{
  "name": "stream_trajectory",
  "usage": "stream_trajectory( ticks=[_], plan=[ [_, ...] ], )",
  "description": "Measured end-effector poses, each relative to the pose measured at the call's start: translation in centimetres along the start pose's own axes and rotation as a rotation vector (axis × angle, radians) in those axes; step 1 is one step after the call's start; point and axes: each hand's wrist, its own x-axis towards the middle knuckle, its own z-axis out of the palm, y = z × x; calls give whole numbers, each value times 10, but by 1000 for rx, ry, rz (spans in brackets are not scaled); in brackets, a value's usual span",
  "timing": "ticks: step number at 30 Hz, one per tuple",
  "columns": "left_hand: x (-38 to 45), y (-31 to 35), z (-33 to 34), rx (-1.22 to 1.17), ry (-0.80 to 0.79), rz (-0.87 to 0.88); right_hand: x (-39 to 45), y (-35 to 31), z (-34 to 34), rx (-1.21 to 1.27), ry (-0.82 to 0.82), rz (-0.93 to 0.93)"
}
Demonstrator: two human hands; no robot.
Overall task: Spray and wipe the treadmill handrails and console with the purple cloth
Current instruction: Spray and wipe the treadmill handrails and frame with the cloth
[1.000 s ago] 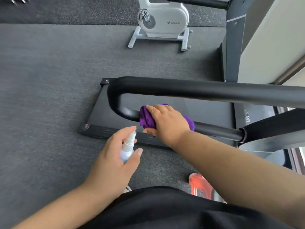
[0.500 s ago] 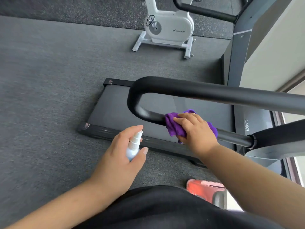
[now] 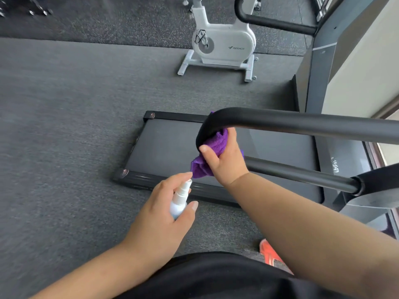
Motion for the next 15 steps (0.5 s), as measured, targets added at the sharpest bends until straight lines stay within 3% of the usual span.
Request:
stream_trajectory(
  ticks=[4, 7, 12, 15],
  plan=[
    [-1, -11, -3, 7, -19, -18, 2, 4, 8, -263, 64, -6],
    [2, -10, 0, -8, -26, 11, 6, 7, -2, -465, -44, -27],
    [6, -5, 9, -18, -76, 67, -9, 20, -38, -1046, -216, -205],
    [6, -5, 13, -27, -77, 69, -19, 37, -78, -997, -213, -127]
  ],
)
